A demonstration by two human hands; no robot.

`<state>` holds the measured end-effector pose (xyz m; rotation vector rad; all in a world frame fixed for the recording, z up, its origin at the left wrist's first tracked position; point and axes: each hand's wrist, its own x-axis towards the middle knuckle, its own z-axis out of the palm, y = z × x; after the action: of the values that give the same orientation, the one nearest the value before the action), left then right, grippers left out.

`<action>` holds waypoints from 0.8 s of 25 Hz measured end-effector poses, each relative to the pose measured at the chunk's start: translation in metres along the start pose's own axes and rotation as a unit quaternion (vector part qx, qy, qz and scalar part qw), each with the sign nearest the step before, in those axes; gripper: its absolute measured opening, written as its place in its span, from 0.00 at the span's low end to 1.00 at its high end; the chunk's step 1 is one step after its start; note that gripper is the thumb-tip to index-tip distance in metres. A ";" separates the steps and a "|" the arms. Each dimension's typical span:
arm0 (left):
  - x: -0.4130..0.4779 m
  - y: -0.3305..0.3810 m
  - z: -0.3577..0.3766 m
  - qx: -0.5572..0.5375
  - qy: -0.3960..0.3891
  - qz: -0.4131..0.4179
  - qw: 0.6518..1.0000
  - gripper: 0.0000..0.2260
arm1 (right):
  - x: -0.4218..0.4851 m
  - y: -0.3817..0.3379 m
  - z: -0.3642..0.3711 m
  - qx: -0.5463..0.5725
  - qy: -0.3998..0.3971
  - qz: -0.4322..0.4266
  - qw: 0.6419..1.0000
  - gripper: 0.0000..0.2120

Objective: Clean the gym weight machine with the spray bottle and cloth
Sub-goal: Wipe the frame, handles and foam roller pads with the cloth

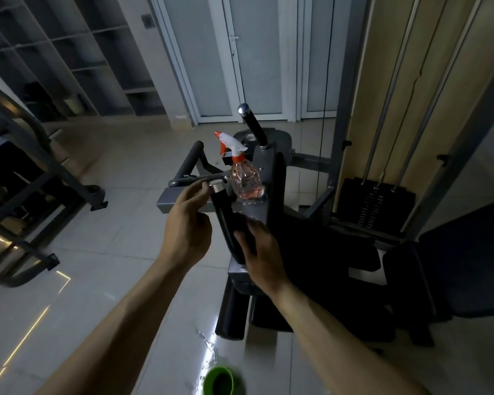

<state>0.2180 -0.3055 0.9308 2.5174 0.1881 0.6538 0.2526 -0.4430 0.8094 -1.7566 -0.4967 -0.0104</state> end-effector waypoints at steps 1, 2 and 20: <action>0.000 -0.002 0.001 0.001 -0.001 0.002 1.000 0.29 | -0.019 0.013 -0.001 -0.043 0.007 -0.013 0.999 0.18; 0.000 -0.003 0.002 -0.001 -0.002 0.004 1.000 0.30 | -0.037 0.025 -0.003 -0.070 0.006 -0.026 0.997 0.19; 0.009 -0.014 -0.002 -0.237 -0.011 -0.101 0.966 0.26 | 0.008 -0.002 0.049 -0.110 0.100 -0.034 0.988 0.31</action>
<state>0.2249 -0.2902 0.9292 2.0133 0.2431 0.5157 0.2466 -0.3949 0.8014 -1.9281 -0.4204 -0.2980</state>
